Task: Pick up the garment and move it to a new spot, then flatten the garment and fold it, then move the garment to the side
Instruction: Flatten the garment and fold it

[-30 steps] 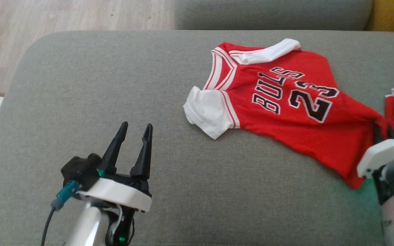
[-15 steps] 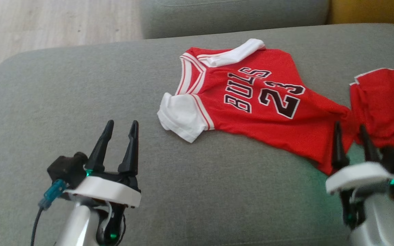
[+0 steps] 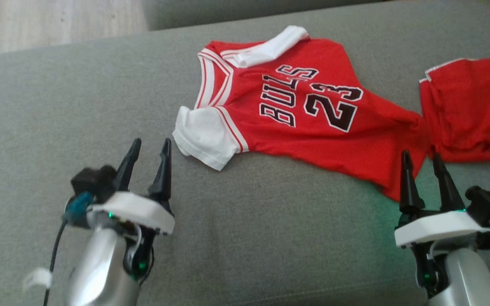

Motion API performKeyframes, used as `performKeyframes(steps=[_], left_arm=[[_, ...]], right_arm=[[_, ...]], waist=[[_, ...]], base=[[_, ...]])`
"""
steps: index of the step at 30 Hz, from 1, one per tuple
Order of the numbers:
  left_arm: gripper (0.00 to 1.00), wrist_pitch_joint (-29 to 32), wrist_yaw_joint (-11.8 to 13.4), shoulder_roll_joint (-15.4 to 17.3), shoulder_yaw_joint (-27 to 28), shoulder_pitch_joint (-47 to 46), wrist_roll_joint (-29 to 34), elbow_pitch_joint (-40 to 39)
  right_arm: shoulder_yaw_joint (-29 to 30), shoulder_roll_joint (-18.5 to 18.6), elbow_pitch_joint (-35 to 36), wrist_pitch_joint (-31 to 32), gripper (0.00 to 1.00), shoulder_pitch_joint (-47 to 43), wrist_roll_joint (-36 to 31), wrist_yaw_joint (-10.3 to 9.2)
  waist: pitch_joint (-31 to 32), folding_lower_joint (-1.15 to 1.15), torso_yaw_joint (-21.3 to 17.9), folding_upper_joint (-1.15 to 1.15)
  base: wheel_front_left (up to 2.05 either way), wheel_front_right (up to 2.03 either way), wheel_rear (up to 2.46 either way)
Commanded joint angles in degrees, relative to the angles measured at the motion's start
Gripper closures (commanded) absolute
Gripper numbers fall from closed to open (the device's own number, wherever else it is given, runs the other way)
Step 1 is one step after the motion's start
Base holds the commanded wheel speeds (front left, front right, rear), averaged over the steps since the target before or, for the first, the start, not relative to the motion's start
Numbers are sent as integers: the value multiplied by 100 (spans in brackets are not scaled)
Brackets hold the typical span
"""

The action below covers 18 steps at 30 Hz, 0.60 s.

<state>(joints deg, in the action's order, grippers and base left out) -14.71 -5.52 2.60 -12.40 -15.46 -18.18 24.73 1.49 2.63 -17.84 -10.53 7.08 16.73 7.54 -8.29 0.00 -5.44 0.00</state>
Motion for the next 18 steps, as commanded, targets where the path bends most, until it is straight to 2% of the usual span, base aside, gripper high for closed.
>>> performKeyframes(steps=[1, 9, 13, 18], left_arm=[[0, -29, 22, 29, 131, -482, 62, 66], [0, 7, -63, 98, -17, -1537, 123, 1521], [0, 23, -73, 128, -48, -1809, 132, 1992], [0, 53, 142, 218, -132, -2162, 294, 2699]], right_arm=[[-195, 26, 243, 38, 0, 251, 12, -5], [-241, 25, 480, 116, 0, 375, 29, -5], [-277, 25, 514, 124, 0, 408, 42, -5], [-511, 25, 567, 150, 0, 431, 115, -5]], waist=[[-154, 0, -87, 0], [-511, 0, -304, 0], [-586, 0, -372, 0], [-663, 0, -457, 0]], base=[[0, 0, 0], [0, 0, 0], [0, 0, 0], [0, 0, 0]])
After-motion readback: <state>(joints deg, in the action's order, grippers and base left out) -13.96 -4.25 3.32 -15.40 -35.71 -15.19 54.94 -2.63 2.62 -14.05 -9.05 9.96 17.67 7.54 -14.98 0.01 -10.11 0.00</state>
